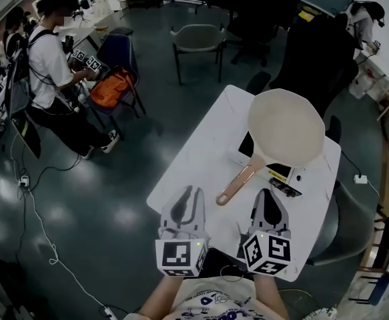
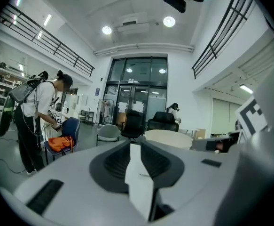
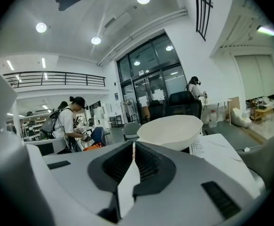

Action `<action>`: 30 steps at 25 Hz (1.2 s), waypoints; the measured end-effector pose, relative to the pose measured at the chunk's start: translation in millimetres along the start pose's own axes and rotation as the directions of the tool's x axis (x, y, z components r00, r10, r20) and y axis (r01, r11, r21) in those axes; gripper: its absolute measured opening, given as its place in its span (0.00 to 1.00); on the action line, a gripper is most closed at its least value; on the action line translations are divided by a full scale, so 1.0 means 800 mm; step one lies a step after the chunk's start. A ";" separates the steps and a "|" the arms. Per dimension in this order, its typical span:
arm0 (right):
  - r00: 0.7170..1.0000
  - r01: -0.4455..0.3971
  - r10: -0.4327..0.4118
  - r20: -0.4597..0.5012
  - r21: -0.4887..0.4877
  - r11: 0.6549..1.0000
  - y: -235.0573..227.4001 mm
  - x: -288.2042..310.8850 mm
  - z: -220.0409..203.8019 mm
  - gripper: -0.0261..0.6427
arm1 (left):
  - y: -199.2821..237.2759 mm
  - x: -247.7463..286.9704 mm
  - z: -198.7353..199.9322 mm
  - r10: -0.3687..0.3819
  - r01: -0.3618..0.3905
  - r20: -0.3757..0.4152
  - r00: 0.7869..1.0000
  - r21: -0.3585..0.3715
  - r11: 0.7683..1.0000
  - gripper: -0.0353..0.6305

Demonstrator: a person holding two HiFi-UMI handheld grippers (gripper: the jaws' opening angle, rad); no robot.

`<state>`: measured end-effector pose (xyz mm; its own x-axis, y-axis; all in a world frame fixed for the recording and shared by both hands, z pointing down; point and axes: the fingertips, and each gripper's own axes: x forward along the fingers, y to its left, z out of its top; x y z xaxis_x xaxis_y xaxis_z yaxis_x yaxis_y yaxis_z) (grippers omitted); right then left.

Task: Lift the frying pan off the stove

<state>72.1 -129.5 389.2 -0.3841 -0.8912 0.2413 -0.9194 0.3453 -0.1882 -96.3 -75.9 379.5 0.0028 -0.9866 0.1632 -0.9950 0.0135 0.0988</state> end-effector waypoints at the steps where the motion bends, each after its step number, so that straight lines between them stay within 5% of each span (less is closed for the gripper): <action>1: 1.000 -0.001 0.001 -0.003 0.003 1.000 -0.003 0.005 0.000 0.08 | -0.002 0.005 -0.002 -0.004 0.004 -0.007 1.000 0.002 1.000 0.16; 11: 1.000 0.007 -0.006 -0.015 0.029 1.000 -0.027 0.030 0.000 0.08 | 0.000 0.032 -0.018 -0.021 0.018 -0.059 0.998 -0.051 0.999 0.16; 19: 0.998 0.047 -0.046 -0.035 0.038 0.998 -0.035 0.042 -0.002 0.08 | -0.011 0.053 -0.042 -0.165 0.137 -0.147 0.975 -0.183 0.974 0.17; 23: 0.996 0.082 -0.080 -0.046 0.052 0.995 -0.040 0.051 -0.004 0.08 | -0.022 0.065 -0.054 -0.275 0.222 -0.187 0.943 -0.260 0.940 0.21; 30: 0.988 0.150 -0.145 -0.059 0.084 0.985 -0.050 0.064 -0.004 0.08 | -0.038 0.079 -0.064 -0.462 0.350 -0.214 0.860 -0.411 0.842 0.33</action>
<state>89.2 -187.9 412.1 -0.2506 -0.9132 0.3214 -0.9563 0.1818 -0.2290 -60.8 -130.3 437.1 0.4837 -0.8203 0.3052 -0.7955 -0.2666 0.5441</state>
